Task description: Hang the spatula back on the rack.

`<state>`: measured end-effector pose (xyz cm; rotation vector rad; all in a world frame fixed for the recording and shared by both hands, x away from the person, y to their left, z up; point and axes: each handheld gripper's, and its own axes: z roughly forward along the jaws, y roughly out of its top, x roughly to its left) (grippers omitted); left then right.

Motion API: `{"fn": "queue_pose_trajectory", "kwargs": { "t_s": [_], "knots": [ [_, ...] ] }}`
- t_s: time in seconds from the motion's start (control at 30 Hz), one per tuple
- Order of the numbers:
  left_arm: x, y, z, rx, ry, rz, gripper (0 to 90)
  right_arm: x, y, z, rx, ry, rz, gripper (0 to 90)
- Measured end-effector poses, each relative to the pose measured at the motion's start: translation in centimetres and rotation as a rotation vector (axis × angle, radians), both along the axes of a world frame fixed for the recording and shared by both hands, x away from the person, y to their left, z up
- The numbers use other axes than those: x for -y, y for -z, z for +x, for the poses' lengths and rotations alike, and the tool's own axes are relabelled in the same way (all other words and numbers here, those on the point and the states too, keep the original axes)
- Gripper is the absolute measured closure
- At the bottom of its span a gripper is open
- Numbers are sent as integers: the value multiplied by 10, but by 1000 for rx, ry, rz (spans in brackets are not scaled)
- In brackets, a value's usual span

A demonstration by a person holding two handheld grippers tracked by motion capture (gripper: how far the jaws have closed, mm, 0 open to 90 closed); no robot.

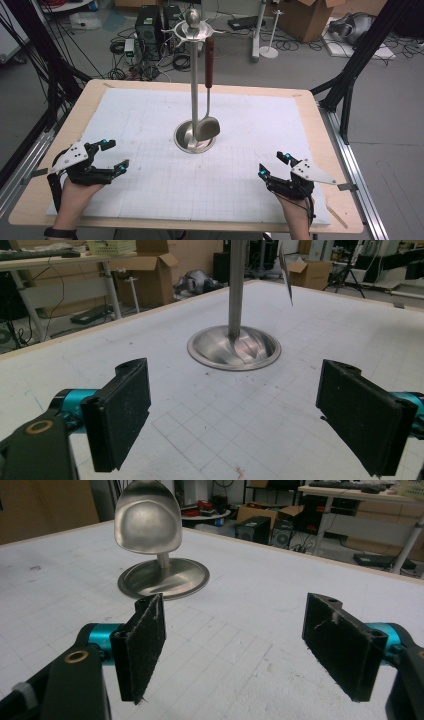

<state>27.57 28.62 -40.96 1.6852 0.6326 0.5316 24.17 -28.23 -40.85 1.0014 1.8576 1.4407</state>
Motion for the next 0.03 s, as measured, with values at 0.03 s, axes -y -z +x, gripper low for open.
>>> {"fn": "queue_pose_trajectory", "kwargs": {
  "t_s": [0.03],
  "knots": [
    [0,0,0,-4,2,0,148,0,0,0,-3,0,-1,247]
  ]
}}
